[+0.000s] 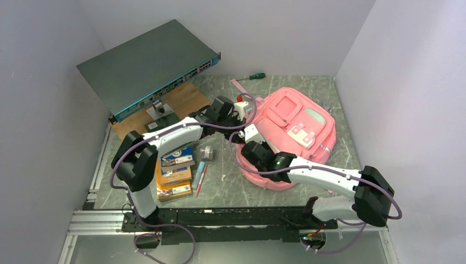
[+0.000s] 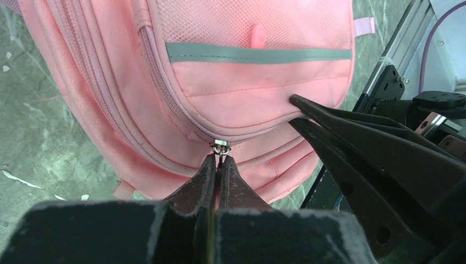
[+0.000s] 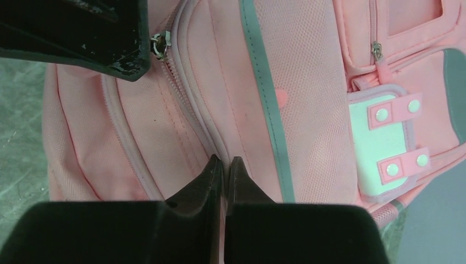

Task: Pack the student bag
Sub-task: Unzip the student bag at the center of the board.

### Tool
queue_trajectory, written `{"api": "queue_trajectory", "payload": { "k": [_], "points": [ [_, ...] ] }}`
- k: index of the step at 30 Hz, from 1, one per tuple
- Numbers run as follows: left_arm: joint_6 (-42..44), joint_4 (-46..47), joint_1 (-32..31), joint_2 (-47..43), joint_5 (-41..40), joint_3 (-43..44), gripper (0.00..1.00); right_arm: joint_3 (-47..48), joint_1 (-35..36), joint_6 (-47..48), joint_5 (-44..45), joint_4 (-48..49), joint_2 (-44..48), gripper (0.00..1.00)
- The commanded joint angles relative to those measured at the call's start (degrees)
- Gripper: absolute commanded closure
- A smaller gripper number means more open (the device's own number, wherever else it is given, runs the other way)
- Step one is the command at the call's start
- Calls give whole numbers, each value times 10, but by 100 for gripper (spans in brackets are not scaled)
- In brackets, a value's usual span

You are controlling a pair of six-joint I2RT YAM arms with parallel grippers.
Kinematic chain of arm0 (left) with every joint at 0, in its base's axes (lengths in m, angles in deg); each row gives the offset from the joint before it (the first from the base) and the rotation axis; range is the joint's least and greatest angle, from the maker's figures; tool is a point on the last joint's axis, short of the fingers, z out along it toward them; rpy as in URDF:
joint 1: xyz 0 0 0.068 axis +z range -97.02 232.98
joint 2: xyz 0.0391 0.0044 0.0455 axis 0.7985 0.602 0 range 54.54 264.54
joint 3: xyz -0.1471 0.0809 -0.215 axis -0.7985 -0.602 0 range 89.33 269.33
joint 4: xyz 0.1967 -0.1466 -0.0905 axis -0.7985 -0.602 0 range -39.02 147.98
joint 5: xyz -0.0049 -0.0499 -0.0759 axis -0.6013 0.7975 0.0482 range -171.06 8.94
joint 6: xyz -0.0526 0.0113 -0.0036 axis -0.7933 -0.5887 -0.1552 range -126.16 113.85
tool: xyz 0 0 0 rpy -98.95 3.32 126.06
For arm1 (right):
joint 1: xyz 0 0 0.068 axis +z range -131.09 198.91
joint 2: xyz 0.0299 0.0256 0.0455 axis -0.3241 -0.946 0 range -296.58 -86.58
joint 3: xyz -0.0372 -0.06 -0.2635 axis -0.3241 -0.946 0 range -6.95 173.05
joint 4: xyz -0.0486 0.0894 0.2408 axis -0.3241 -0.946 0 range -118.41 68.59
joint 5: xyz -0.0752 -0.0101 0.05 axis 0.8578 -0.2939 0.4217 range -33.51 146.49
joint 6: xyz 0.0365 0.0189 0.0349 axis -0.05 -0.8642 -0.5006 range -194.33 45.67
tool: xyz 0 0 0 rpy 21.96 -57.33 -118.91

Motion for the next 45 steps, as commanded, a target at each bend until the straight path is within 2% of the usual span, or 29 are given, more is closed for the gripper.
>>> {"api": "queue_trajectory", "payload": {
  "k": [1, 5, 11, 14, 19, 22, 26, 28, 30, 32, 35, 36, 38, 39, 45],
  "points": [
    [6, -19, 7, -34, -19, 17, 100, 11, -5, -20, 86, 4, 13, 100],
    [16, -65, 7, -27, -123, 38, 100, 0, -5, -15, 52, 13, 41, 100],
    [43, -109, 9, 7, -234, 105, 100, -29, -1, 59, -105, 52, 90, 100],
    [65, -148, 13, 54, -272, 185, 100, -42, 1, 88, -94, 52, 100, 100],
    [95, -162, 26, 129, -285, 280, 100, -38, 2, 108, -107, 42, 105, 100],
    [106, -165, 36, 163, -251, 324, 100, -34, 1, 109, -115, 44, 102, 100],
    [107, -198, 37, 183, -241, 368, 99, -32, 1, 104, -77, 55, 113, 100],
    [99, -204, 37, 170, -239, 359, 88, -30, 1, 87, -49, 59, 120, 100],
    [85, -204, 38, 143, -242, 335, 71, -28, -5, 54, -31, 61, 126, 100],
    [64, -203, 39, 105, -247, 301, 55, -28, -16, 35, -42, 70, 133, 100],
    [43, -210, 40, 39, -267, 252, 39, -30, -33, 18, -80, 84, 140, 100],
    [36, -214, 40, 16, -273, 234, 31, -32, -36, 16, -92, 90, 144, 100],
    [23, -205, 41, -34, -277, 183, 6, -38, -44, 12, -117, 103, 147, 100],
    [16, -194, 42, -62, -280, 153, 1, -41, -49, 10, -127, 107, 146, 100],
    [-51, -193, 41, -196, -282, -9, 0, -38, -83, -7, -163, 101, 142, 100]
  ]
}}
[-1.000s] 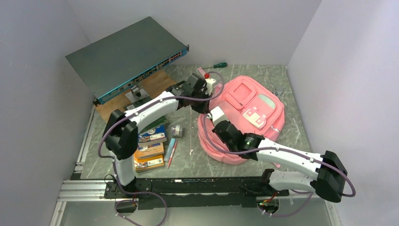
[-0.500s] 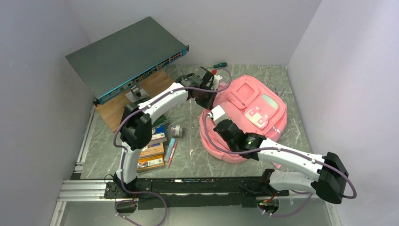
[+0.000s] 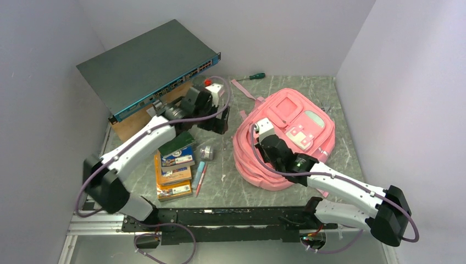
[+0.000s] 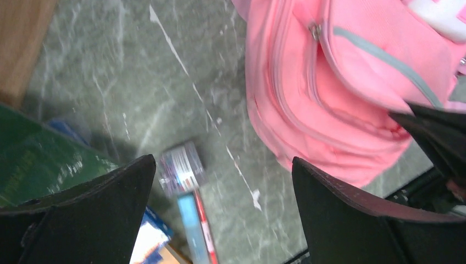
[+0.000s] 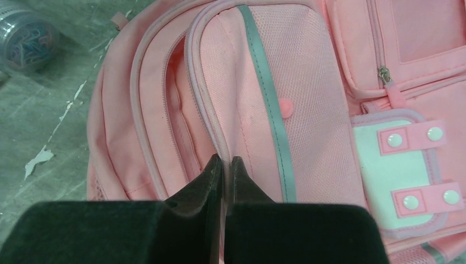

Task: Pack the student bag
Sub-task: Unzip the student bag at the center of the board, then pick up the stationery from the center of the board.

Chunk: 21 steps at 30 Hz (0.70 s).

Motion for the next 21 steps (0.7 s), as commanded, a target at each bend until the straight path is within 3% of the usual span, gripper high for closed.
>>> {"api": "queue_trajectory", "payload": {
  "k": [1, 5, 9, 12, 14, 19, 21],
  "points": [
    [-70, 19, -5, -86, 5, -104, 1, 2, -23, -30, -28, 40, 15, 100],
    [-126, 43, -47, -152, -12, -222, 8, -21, -43, -38, -46, 58, 29, 100],
    [-210, 28, -121, -165, -105, -275, 13, -20, -46, -53, -53, 47, 28, 100],
    [-247, 17, -155, -156, -155, -301, 27, -22, -46, -58, -53, 44, 30, 100],
    [-260, 7, -158, -148, -160, -314, 33, -14, -46, -61, -58, 31, 29, 100],
    [-249, 5, -159, -128, -192, -339, 36, -17, -46, -59, -63, 29, 42, 100],
    [-223, 8, -156, -110, -205, -329, 45, -16, -46, -59, -65, 25, 44, 100]
  ]
}}
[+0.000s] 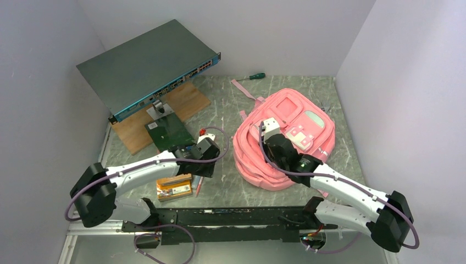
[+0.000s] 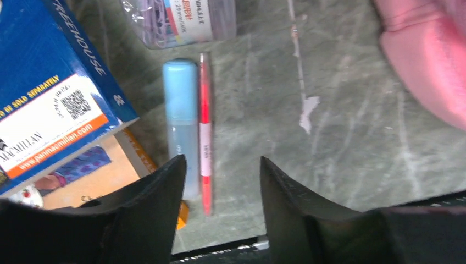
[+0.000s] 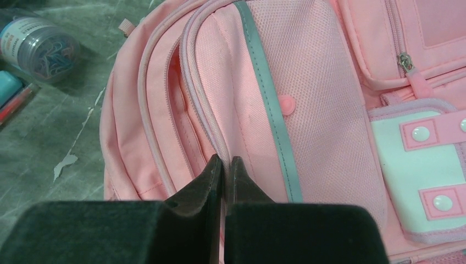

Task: Pack the student bag
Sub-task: Pick up the stationery from the center of the board.

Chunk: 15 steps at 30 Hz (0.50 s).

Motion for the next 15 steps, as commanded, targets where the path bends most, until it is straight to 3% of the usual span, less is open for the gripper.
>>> {"api": "queue_trajectory", "payload": {
  "k": [1, 9, 15],
  "points": [
    [22, -2, 5, 37, -54, 16, 49, 8, -3, -14, 0, 5, 24, 100],
    [61, -1, 36, 105, -53, 46, 57, 15, -3, -6, -11, -2, 25, 100],
    [86, 6, 44, 127, -40, 49, 57, 9, -3, -4, -7, -1, 37, 100]
  ]
}}
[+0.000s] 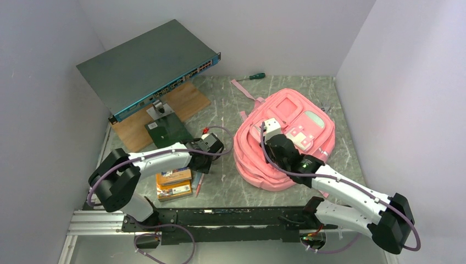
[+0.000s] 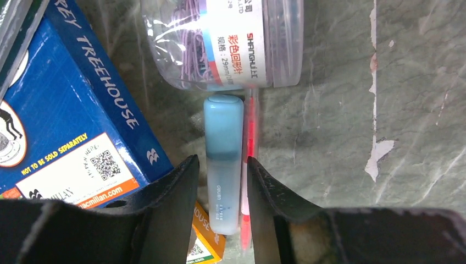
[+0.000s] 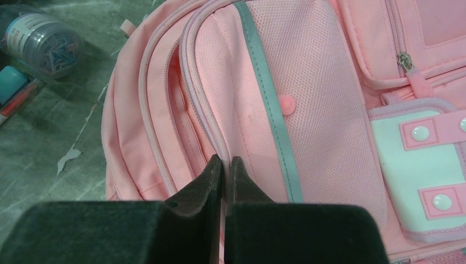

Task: Pack the student bag
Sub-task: Pick up the stationery from the center of the board.

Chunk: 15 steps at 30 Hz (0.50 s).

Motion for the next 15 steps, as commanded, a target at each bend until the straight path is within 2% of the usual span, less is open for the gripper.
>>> {"api": "queue_trajectory", "payload": {
  "k": [1, 15],
  "points": [
    [31, 16, 7, 13, 11, 20, 58, 7, -3, -4, 2, 14, 23, 100],
    [49, 35, 8, 57, 36, 12, 65, 13, -3, 3, -2, 23, 4, 100]
  ]
}}
